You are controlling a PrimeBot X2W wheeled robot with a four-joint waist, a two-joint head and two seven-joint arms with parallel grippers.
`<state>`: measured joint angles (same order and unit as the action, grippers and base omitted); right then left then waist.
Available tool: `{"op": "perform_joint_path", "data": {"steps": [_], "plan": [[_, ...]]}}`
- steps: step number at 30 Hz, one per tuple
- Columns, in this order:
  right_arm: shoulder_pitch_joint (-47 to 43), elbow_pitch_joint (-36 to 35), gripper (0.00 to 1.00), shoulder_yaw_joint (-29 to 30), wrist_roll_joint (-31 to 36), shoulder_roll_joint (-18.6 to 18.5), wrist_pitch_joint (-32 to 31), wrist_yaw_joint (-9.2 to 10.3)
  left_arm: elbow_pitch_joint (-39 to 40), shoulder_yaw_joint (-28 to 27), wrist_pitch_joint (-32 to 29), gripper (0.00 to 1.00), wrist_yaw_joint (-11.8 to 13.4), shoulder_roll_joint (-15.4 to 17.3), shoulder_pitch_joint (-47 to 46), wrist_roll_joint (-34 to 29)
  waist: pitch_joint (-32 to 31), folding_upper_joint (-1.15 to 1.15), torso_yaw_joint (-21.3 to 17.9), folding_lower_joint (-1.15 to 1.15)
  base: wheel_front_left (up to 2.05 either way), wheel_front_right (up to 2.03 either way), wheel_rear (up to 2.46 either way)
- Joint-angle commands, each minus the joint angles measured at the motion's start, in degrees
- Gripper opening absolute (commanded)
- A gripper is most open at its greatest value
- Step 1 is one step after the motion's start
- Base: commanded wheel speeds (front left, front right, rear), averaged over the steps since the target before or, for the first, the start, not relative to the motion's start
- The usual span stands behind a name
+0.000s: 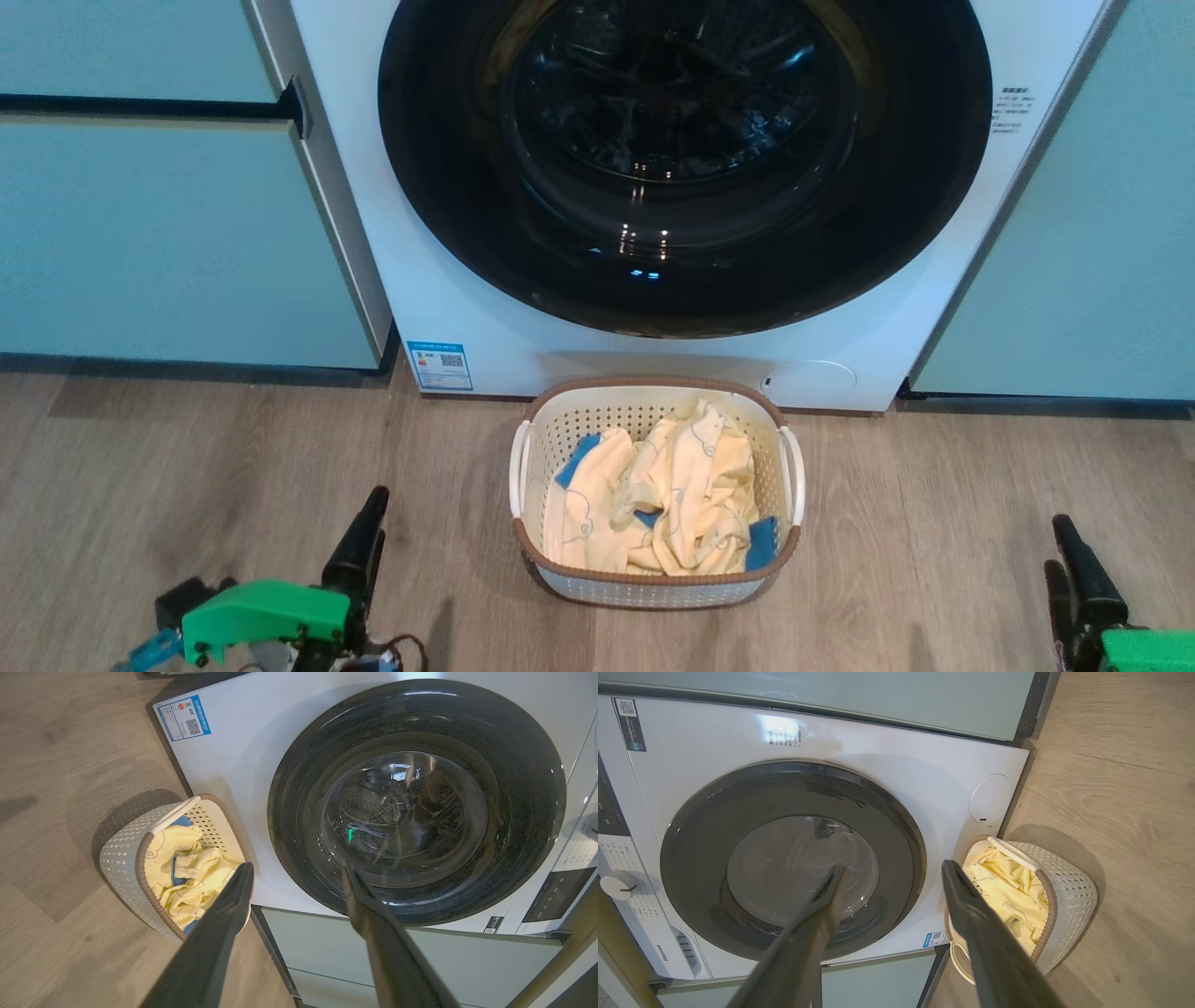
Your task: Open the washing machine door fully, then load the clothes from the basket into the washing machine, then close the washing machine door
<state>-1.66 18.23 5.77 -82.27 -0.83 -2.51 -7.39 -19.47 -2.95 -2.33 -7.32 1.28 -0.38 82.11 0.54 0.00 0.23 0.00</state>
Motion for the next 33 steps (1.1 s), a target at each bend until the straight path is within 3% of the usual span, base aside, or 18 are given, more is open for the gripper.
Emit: {"op": "perform_joint_path", "data": {"steps": [1,13,33], "plan": [[3.53,-2.54,1.0,-0.31,2.16,-0.69,0.8,-0.02,2.2,-0.17,0.66,1.0,-0.09,0.63,-3.07,-2.36,0.02,0.0,0.03,0.0,0.0,0.0,0.0],[4.32,-4.19,1.0,-0.97,11.87,-0.84,2.66,-0.03,4.01,1.43,2.52,1.0,1.12,0.74,-4.2,-14.92,0.25,0.0,0.16,0.0,0.0,0.0,0.0],[5.64,-7.35,1.0,-3.91,36.54,-1.12,6.04,-0.05,6.51,4.34,5.89,1.0,4.1,1.73,-6.82,-32.56,0.62,0.0,0.46,0.0,0.0,0.0,0.0]]}}
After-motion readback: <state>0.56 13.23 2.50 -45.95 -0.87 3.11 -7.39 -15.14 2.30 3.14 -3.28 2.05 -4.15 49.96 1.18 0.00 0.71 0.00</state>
